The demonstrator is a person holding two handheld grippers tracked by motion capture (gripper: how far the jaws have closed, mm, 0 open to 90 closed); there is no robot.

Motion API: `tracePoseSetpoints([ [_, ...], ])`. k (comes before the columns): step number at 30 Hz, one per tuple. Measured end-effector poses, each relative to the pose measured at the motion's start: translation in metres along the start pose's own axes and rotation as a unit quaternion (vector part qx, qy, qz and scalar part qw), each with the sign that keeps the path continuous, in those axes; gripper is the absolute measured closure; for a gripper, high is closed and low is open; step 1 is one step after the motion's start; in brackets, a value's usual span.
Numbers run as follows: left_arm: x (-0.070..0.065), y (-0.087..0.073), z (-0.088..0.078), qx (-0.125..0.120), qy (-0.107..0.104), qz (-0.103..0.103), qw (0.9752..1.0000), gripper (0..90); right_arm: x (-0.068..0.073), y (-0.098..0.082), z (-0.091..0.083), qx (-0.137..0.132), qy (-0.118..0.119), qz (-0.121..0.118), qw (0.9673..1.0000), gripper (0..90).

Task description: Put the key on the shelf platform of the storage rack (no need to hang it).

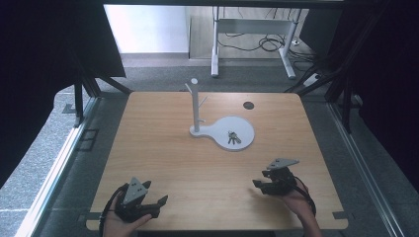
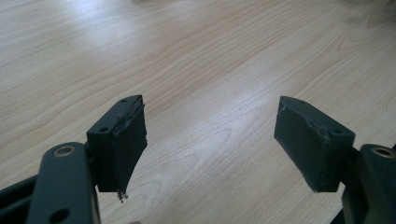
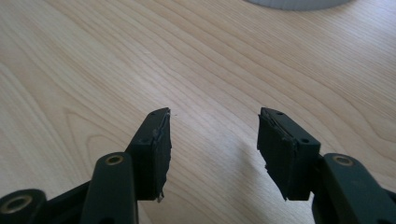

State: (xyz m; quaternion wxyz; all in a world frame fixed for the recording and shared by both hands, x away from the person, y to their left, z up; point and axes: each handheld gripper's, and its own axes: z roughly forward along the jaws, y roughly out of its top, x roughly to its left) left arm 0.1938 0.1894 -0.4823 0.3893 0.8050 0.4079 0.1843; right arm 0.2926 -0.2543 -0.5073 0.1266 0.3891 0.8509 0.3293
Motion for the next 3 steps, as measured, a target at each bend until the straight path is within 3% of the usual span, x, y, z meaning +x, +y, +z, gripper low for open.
tracePoseSetpoints([
  [3, 0.0008, 0.0005, -0.0022, -0.004, 0.000, -0.001, 1.0000, 25.5, -0.0044, -0.0030, 0.0013, 0.002, -0.014, 0.009, 0.9999, 41.7],
])
